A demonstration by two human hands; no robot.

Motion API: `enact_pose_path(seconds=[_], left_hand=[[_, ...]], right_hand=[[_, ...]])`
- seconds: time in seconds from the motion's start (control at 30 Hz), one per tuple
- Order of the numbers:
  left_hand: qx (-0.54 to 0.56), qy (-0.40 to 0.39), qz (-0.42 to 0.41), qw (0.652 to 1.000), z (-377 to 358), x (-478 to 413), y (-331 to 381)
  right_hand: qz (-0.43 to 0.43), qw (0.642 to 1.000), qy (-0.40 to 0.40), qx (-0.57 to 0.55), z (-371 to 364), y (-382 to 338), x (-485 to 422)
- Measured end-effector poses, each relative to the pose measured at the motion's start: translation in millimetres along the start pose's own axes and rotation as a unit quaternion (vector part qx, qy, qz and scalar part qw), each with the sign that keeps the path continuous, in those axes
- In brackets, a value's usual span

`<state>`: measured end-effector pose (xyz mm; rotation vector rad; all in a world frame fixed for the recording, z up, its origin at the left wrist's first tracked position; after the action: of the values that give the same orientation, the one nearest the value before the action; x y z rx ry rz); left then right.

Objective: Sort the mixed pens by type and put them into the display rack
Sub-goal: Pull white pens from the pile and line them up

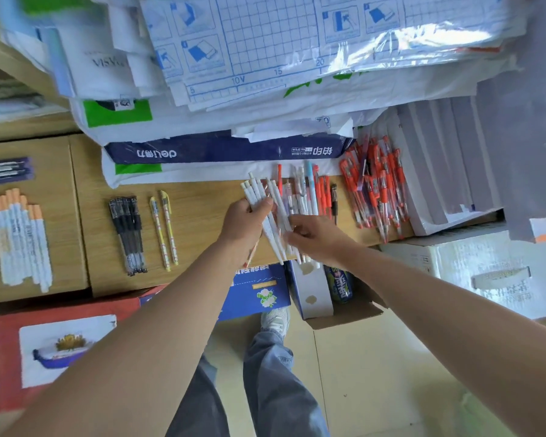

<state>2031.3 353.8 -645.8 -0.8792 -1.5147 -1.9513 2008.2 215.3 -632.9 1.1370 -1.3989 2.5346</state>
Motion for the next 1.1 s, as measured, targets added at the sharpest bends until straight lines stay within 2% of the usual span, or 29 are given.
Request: enact_pose_path(seconds=[0.17,0.47,0.6,0.7,0.9,1.1], left_hand=[[0.041,0.05,-0.011,0.998,54.7,10.4,-13.0],[0.087,0.042,0.001,0.995,161.3,37.8,-60.7],[0.098,0.049,-0.025,0.994,226.7,46.1,-82.1],[0.068,0.074,-0.04,0.994,279.5,51.0,-99.2],[0.051,0.064,-0.058,0.995,361.9,57.3,-133.1],[0.056,0.075,-0.051,0.994,427.9,66.7,-146.0]], right_hand=[[0.011,0.999,-0.01,-0.031,-33.8,-42.0,-7.4],[0.008,0.999,-0.051,0.001,-129.7,-121.6,-23.3],[0.019,0.999,-0.031,0.013,-186.6,-161.3,-36.0],[0.026,0.999,-0.017,0.013,-230.6,-185.5,-49.3],[0.074,0.992,0.011,0.102,-308.0,-243.4,-74.5],[0.046,0.998,0.007,0.042,-349.8,-279.4,-86.9]])
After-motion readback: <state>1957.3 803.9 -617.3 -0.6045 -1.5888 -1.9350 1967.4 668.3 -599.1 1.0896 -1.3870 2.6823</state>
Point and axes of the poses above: each hand's wrist, its own x-axis away from the middle knuckle, its own z-axis out of the back of the hand, y = z × x, the point moved 7 cm from there along -x, towards the middle knuckle, and after that the axes turned 5 degrees about -x, right-handed, at the moved point
